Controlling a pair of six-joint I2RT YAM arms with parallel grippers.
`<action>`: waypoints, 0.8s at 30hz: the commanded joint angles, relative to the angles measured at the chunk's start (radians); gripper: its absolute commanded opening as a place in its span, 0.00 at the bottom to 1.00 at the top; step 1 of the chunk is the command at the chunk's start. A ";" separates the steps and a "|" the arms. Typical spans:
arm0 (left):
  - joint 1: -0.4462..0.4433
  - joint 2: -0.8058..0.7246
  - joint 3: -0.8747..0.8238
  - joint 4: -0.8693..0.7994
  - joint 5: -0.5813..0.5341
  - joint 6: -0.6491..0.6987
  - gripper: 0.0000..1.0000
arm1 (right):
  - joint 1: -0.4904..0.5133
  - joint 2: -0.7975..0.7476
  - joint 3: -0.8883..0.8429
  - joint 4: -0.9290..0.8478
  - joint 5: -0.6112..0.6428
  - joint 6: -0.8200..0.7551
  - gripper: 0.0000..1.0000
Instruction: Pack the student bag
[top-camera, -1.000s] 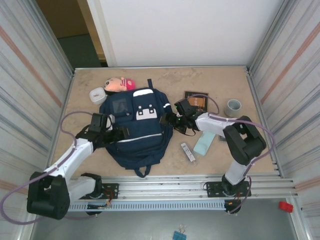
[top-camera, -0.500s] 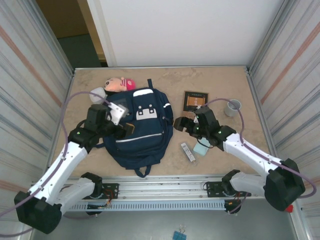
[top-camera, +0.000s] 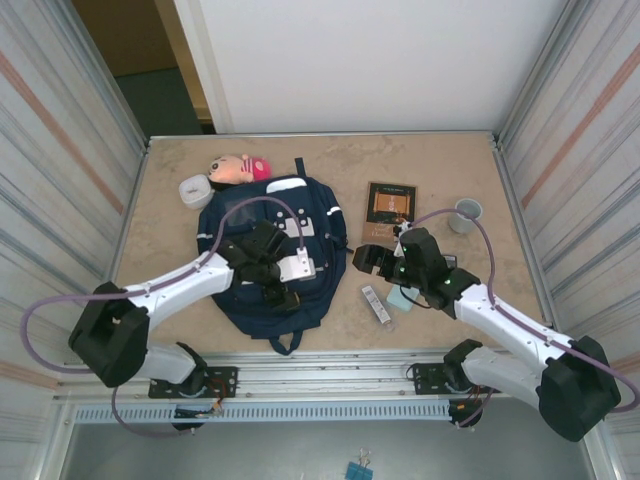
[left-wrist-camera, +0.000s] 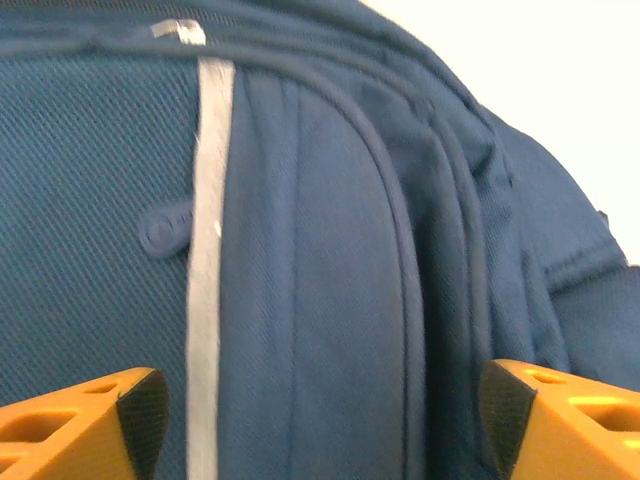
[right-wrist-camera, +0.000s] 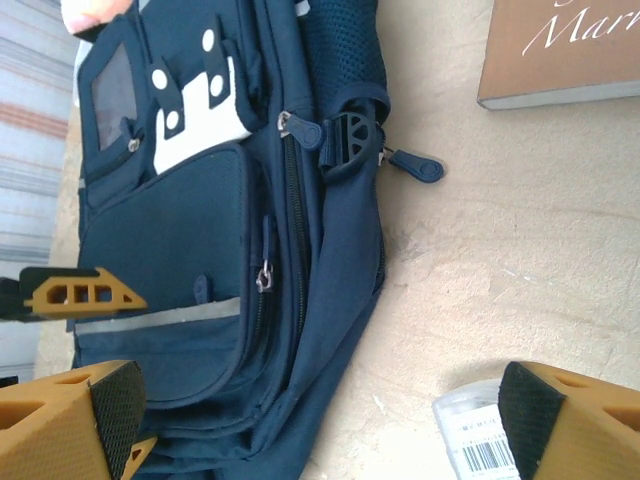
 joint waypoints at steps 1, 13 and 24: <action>-0.010 0.043 0.053 0.099 -0.012 0.046 0.85 | -0.010 -0.015 -0.020 0.027 0.015 -0.029 0.93; -0.020 0.144 0.082 0.112 0.027 0.069 0.91 | -0.046 -0.063 -0.040 0.031 -0.032 -0.065 0.94; -0.004 0.017 0.084 0.030 0.098 0.049 0.05 | -0.069 -0.049 -0.077 0.128 -0.123 -0.121 0.93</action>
